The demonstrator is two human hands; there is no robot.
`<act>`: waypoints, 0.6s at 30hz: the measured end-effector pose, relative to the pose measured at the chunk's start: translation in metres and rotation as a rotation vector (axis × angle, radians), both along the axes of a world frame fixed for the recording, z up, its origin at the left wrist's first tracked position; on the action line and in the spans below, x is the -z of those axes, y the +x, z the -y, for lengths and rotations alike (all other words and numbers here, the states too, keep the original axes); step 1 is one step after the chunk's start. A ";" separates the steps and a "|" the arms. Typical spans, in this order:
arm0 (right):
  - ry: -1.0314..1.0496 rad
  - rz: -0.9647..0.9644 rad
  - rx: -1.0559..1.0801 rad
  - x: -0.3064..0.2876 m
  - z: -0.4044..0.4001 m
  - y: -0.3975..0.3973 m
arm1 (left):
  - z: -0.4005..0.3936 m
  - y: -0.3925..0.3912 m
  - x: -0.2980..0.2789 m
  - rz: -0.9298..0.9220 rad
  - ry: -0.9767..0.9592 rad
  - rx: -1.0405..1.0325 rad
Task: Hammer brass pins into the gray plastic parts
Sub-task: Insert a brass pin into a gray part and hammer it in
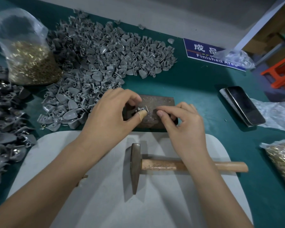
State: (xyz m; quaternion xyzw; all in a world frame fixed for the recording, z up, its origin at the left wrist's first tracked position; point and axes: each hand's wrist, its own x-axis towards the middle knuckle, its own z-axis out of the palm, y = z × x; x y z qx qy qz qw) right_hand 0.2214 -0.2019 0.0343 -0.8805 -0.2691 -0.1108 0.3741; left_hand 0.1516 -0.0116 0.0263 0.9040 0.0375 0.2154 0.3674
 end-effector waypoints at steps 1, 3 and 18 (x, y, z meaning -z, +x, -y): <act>0.001 -0.006 -0.005 -0.001 0.000 -0.001 | -0.002 0.000 0.000 -0.011 -0.016 0.003; 0.015 -0.004 -0.001 -0.002 -0.002 -0.002 | -0.006 0.000 -0.002 -0.023 -0.038 0.008; -0.010 0.055 -0.021 -0.006 -0.028 -0.010 | 0.001 0.001 -0.005 -0.003 -0.052 -0.032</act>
